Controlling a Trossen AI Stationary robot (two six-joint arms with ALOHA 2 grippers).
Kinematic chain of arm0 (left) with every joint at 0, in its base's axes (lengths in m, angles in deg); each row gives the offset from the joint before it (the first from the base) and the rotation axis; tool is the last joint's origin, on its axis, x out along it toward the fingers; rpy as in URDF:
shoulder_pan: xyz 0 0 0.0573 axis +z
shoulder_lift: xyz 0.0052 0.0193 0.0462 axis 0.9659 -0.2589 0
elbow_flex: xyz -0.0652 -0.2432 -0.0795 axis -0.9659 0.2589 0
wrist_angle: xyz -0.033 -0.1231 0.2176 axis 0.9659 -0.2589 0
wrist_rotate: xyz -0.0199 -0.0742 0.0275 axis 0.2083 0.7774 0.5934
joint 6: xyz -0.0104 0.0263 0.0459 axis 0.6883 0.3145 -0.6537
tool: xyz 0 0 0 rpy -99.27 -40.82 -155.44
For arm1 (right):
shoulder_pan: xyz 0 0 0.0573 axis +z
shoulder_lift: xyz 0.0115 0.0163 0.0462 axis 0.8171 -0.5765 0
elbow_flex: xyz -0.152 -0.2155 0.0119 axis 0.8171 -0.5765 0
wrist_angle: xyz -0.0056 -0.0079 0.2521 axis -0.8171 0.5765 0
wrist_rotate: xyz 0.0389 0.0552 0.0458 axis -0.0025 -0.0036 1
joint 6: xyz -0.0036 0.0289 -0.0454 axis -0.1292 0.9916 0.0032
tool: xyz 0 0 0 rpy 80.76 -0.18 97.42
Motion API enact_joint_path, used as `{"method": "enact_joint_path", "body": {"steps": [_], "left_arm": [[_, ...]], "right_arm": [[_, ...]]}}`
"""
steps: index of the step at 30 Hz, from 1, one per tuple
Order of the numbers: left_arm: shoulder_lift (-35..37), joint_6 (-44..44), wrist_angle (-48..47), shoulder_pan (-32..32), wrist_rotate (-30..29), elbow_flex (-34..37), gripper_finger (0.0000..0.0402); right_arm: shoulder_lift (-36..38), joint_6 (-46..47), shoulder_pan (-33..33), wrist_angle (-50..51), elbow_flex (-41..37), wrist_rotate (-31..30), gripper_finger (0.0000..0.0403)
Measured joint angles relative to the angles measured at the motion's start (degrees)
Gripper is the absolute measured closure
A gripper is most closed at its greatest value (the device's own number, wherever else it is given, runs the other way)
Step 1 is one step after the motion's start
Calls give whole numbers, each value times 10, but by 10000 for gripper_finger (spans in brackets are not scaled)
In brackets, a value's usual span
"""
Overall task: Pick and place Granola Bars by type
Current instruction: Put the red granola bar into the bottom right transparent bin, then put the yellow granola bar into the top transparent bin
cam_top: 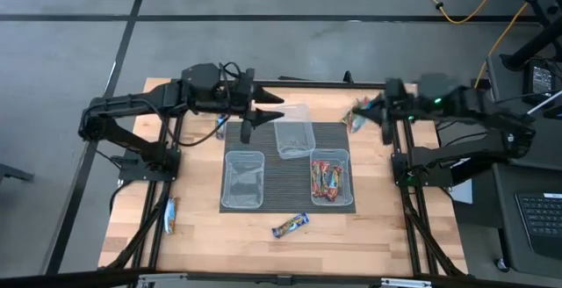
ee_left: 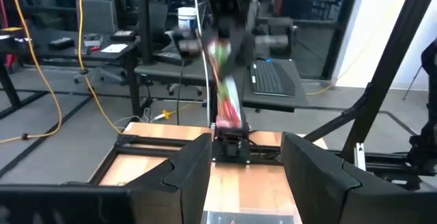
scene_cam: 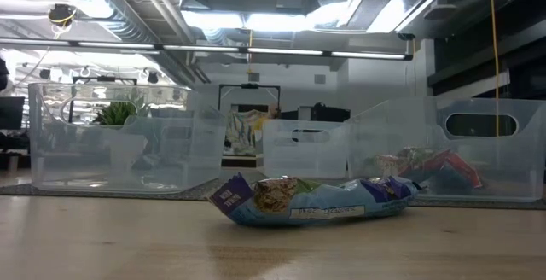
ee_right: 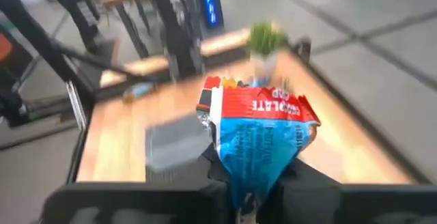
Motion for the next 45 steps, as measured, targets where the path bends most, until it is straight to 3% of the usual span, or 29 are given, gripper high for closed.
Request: {"method": "enact_joint_path", "body": {"steps": [6,13,25,38,45], "left_arm": [[0,0,-6,2,-6,0,232],[0,0,-33,2,-33,0,234],[-2,0,-48,2,-35,0,231],[-2,0,-71,2,-33,0,231],[10,-44,-76,9,-39,1,231]], "right_arm": [[-15,95,30,-6,-144,1,376],[-23,220,70,-113,-269,2,376],[-67,294,118,-180,-306,37,312],[-72,314,124,-187,-306,41,128],[-72,241,124,-193,-305,-17,119]]}}
